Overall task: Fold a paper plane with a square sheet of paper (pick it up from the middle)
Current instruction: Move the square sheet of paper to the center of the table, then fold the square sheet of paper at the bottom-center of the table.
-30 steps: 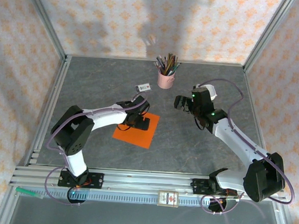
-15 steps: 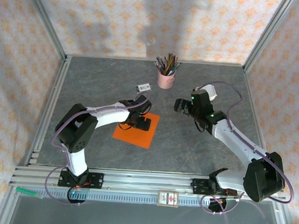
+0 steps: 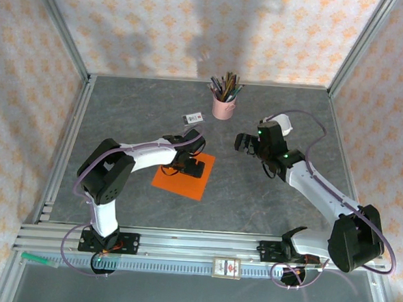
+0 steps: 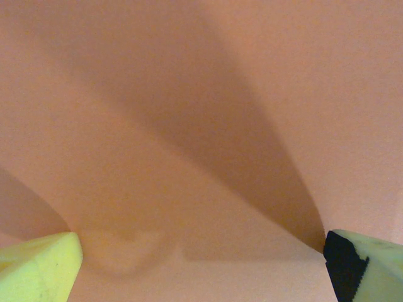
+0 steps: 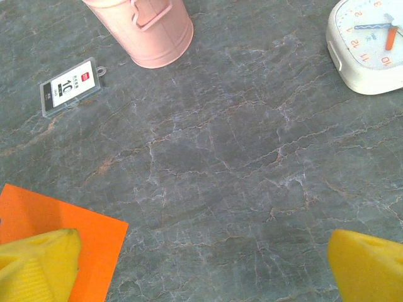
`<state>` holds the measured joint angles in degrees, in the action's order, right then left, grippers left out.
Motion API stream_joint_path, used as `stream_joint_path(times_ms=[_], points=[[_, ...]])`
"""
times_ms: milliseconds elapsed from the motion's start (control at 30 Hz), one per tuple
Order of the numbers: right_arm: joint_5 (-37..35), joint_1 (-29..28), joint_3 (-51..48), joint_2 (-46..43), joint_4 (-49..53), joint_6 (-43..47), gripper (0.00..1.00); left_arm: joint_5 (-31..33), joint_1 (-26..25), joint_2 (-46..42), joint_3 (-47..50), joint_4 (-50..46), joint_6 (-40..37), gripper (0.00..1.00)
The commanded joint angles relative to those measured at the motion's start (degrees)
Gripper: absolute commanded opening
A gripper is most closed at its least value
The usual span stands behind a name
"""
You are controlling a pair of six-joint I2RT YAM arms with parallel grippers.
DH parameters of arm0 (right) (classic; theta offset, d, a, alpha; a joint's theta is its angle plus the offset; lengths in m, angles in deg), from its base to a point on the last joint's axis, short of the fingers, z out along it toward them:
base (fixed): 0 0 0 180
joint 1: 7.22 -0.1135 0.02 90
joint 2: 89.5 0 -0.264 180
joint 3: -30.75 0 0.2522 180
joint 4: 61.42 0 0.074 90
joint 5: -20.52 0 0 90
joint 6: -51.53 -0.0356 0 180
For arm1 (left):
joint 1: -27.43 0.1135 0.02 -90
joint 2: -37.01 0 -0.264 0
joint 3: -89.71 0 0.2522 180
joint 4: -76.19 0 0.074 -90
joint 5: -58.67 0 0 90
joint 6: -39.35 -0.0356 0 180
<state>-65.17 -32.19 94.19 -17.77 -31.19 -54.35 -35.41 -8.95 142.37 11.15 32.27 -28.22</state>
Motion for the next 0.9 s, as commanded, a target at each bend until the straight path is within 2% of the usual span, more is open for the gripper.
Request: stream_joint_path(times_ms=[0,867], points=[[-0.4,0.1,-0.8,-0.9,-0.9,-0.8,1.00,1.0,-0.3,2.3,1.8,-1.7,0.1,0.99],[-0.1,0.1,0.0,-0.5,-0.7,-0.8,1.00,-0.3,-0.4,1.5,2.0,-0.7,1.1,0.94]])
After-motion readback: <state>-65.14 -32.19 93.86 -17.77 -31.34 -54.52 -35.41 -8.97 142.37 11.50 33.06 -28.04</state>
